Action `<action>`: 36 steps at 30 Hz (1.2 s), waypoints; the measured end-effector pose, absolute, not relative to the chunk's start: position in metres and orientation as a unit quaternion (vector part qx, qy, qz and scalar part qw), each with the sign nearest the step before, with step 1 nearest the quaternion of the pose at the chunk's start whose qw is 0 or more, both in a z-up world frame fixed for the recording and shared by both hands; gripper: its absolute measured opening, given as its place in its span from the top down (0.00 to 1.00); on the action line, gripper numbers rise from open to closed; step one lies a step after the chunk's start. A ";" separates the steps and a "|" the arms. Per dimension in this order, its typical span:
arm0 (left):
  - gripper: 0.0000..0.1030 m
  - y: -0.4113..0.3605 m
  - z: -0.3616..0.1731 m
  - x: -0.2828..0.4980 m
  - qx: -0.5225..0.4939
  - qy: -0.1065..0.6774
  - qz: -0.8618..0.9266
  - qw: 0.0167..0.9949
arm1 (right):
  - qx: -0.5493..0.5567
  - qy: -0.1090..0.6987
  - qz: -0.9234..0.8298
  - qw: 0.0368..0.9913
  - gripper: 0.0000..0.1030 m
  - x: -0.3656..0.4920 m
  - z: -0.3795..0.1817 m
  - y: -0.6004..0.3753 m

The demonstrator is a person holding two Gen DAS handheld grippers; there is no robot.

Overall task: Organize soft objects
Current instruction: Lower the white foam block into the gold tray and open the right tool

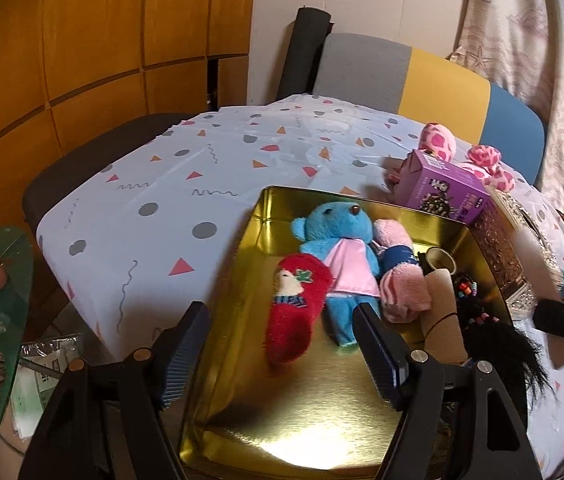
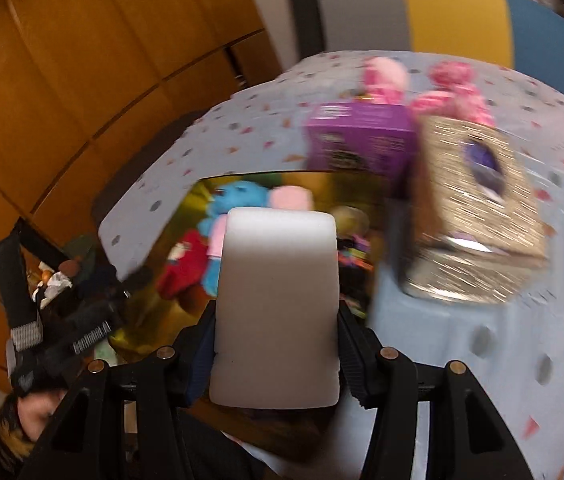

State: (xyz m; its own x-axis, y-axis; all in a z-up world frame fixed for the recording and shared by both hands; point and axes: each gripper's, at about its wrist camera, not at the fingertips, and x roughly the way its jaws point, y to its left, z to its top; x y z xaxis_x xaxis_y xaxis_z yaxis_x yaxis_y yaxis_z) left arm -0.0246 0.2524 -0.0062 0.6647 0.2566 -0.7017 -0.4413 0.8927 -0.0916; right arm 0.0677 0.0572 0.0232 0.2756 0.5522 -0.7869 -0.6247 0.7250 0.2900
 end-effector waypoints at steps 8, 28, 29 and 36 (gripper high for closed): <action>0.27 0.265 -0.013 -0.029 -0.137 0.367 0.211 0.896 | -0.104 0.520 0.368 0.764 0.45 0.075 -0.029 0.138; 0.27 0.255 -0.014 -0.030 -0.125 0.369 0.205 0.898 | -0.066 0.523 0.363 0.768 0.33 0.072 -0.051 0.118; 0.26 0.254 -0.013 -0.030 -0.124 0.369 0.204 0.899 | -0.063 0.521 0.363 0.770 0.33 0.070 -0.050 0.115; 0.27 0.244 -0.008 -0.030 -0.113 0.365 0.194 0.904 | -0.038 0.489 0.352 0.797 0.33 0.063 -0.025 0.085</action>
State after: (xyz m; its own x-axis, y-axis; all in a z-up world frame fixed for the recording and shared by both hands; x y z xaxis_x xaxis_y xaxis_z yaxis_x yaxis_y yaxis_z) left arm -0.0302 0.2437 -0.0080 0.6583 0.2681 -0.7034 -0.4334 0.8990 -0.0629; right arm 0.0629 0.0847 -0.0255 0.2733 0.5243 -0.8065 -0.5982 0.7492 0.2843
